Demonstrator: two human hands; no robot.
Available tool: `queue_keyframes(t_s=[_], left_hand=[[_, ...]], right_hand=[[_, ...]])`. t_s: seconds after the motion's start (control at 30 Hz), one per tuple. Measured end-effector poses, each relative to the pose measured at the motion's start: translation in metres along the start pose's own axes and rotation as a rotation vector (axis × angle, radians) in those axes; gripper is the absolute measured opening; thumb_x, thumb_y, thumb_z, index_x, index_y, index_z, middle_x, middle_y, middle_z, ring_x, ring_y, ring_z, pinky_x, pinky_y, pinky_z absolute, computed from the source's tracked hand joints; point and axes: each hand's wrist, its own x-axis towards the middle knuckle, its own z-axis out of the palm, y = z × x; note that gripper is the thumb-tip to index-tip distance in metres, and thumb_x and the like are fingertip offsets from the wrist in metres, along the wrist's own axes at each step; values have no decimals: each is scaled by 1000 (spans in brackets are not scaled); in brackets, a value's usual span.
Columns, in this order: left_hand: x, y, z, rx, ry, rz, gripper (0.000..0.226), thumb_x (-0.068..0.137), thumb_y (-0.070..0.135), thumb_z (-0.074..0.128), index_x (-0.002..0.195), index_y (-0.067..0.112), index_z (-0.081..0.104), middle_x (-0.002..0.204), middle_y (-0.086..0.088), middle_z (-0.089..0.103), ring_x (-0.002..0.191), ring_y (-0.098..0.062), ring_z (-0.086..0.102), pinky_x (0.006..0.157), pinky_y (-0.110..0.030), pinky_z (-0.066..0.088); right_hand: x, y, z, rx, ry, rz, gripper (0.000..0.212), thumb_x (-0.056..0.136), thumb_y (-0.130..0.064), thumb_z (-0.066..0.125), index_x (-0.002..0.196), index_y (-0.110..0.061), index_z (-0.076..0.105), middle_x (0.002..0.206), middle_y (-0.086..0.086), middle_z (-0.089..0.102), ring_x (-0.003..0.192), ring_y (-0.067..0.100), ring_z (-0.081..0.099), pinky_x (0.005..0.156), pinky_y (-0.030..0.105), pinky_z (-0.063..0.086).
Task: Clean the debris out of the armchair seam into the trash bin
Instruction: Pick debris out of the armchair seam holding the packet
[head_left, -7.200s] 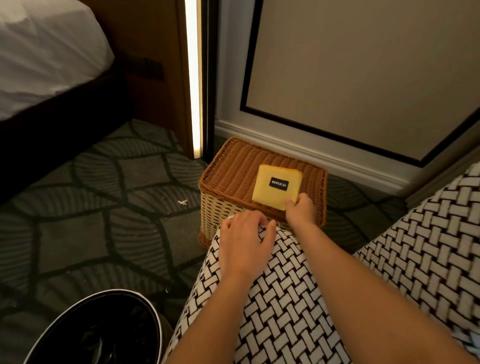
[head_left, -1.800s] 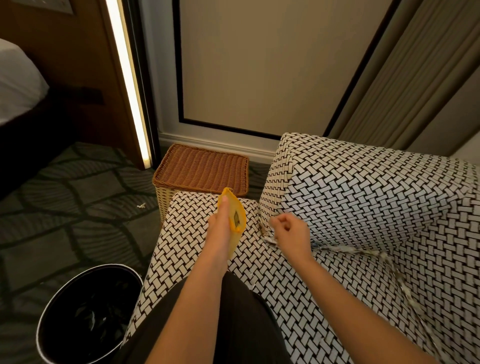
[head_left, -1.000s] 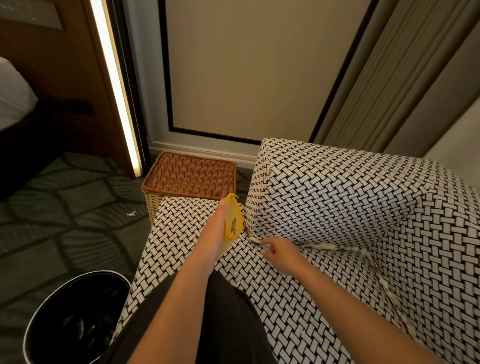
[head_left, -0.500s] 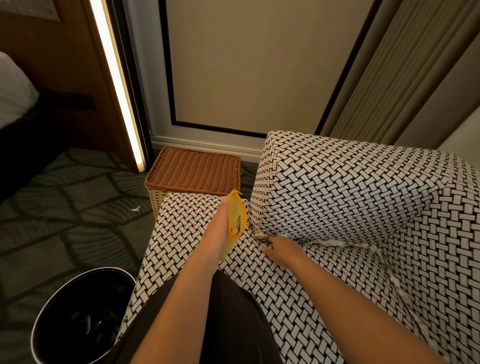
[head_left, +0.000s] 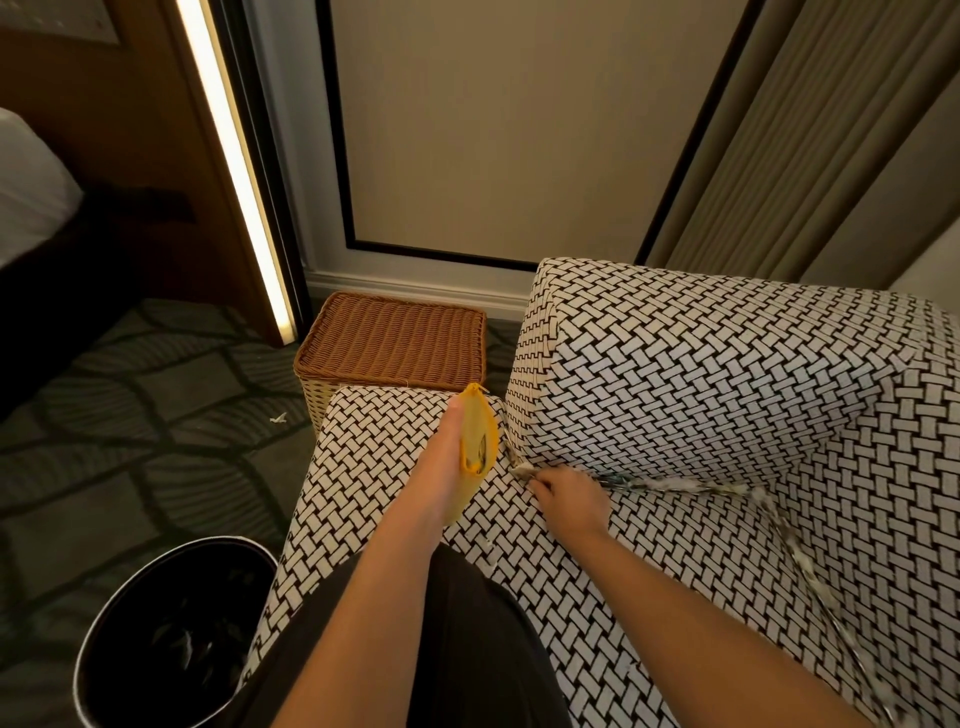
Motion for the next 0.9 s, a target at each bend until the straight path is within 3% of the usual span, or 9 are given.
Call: queue_keyframes(t_s=[0.13,0.23,0.4,0.57,0.67,0.73,0.77,0.83,0.9], left_hand=[[3,-2,2,22,-32,-5,66,94,57,14,146,17,25,144,-14,37,125,-27,38,107,-42,26],[4,-4,4,43,-39,6,66,93,58,15,145,18,25,139,-13,40,105,-20,39,102,-39,28],[10,-7,3,153,13,48,61,91,62,16,126,23,46,100,-2,55,87,-14,47,89,-33,32],[38,-31,5,262,-31,90,80,66,86,19,91,29,69,108,-12,67,104,-27,60,101,-48,38],[12,-8,6,288,-51,47,60,80,76,20,83,32,60,98,-10,65,93,-21,58,87,-38,43],[9,-5,4,214,-30,41,44,94,58,20,91,30,53,83,2,55,78,-11,48,78,-29,41],[10,-7,2,193,-21,13,40,95,54,22,96,27,52,84,3,53,78,-11,47,83,-32,40],[16,-10,-1,135,-27,-42,46,93,55,31,120,22,49,104,-5,54,94,-20,48,99,-42,36],[19,-11,-2,116,-13,-89,65,87,60,39,141,26,27,133,-7,43,116,-28,41,104,-53,32]], right_hand=[[-12,5,-7,395,23,-90,17,92,-30,54,84,-24,68,59,-12,53,51,4,44,46,17,32],[-24,-5,-21,631,38,-116,16,92,-21,56,78,-17,64,60,-10,53,53,3,42,47,14,35],[-41,-36,-67,1012,109,-185,22,92,-22,55,75,-11,64,59,-3,49,51,6,39,47,18,34],[-49,-53,-92,958,108,-276,22,90,-23,58,70,-19,65,57,0,49,52,8,39,51,23,35],[-50,-54,-97,853,114,-298,25,92,-24,55,74,-12,67,57,6,50,52,8,39,51,26,35],[-51,-50,-100,882,135,-285,24,94,-22,51,82,-12,69,60,10,55,51,6,38,50,23,34],[-50,-45,-100,936,151,-244,22,95,-20,49,86,-14,69,57,4,54,49,4,37,47,19,33],[-44,-32,-97,1011,174,-121,21,96,-18,46,96,-19,67,50,-10,50,45,4,33,43,17,30],[-39,-15,-86,964,165,-13,21,97,-16,44,101,-17,65,55,-13,51,46,5,33,43,17,29]])
